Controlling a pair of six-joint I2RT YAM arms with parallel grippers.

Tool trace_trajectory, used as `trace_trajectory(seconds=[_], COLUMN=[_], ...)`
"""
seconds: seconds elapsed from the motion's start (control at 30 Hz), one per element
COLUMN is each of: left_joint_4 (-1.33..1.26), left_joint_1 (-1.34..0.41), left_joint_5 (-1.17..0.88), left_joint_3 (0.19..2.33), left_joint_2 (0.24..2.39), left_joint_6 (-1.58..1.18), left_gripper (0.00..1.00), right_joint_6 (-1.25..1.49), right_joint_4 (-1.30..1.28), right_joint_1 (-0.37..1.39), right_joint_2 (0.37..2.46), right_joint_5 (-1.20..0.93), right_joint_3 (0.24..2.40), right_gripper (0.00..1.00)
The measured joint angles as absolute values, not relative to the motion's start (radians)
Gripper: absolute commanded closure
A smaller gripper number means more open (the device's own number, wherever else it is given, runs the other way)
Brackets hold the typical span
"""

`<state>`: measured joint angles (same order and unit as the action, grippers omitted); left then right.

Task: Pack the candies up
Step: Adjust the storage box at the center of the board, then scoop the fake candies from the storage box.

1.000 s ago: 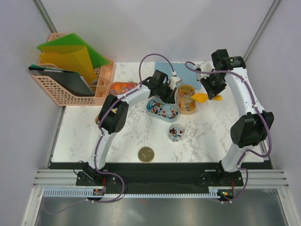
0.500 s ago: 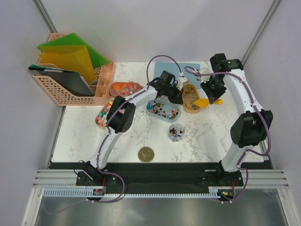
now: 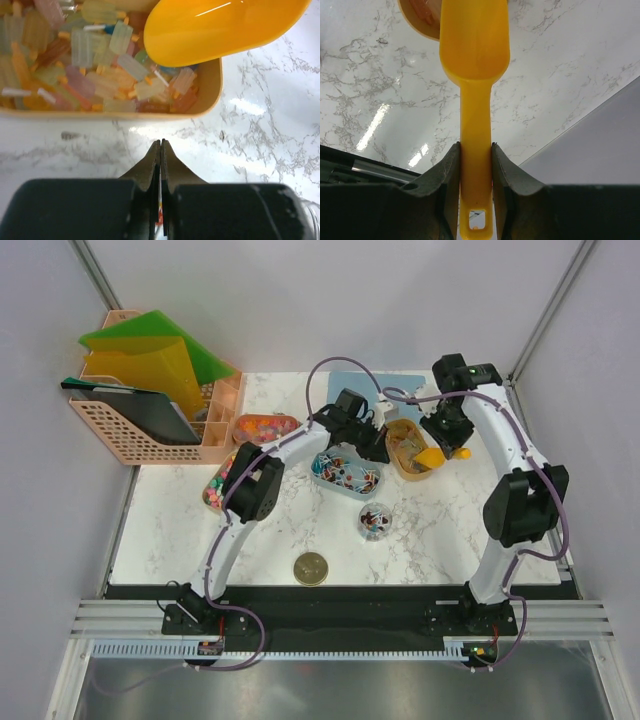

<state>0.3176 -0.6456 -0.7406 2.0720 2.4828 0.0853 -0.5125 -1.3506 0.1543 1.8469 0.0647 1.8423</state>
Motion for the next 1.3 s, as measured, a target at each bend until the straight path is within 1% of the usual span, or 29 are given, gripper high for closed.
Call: trace_trajectory(seconds=[0.2, 0.5, 0.63, 1.0, 1.3], left_joint_4=[0.307, 0.270, 0.259, 0.248, 0.228], left_joint_1=[-0.571, -0.435, -0.413, -0.410, -0.394], left_joint_5=[-0.744, -0.743, -0.744, -0.764, -0.788], left_joint_3=[1.882, 1.759, 1.724, 1.637, 1.616], left_joint_2=[2.339, 2.196, 2.183, 2.165, 2.145], left_joint_6=[0.083, 0.068, 0.068, 0.068, 0.068], left_gripper=[0.96, 0.96, 0.96, 0.95, 0.95], right_joint_6=[-0.513, -0.510, -0.509, -0.500, -0.493], right_joint_4=[-1.347, -1.347, -1.352, -1.355, -1.373], right_joint_1=[0.211, 0.233, 0.233, 0.270, 0.290], right_joint_2=[1.877, 1.897, 1.914, 2.063, 2.155], right_joint_5=[0.105, 0.170, 0.195, 0.279, 0.300], right_joint_3=[1.842, 1.828, 1.818, 1.853, 1.981], right_gripper=[1.00, 1.00, 1.00, 1.00, 1.00])
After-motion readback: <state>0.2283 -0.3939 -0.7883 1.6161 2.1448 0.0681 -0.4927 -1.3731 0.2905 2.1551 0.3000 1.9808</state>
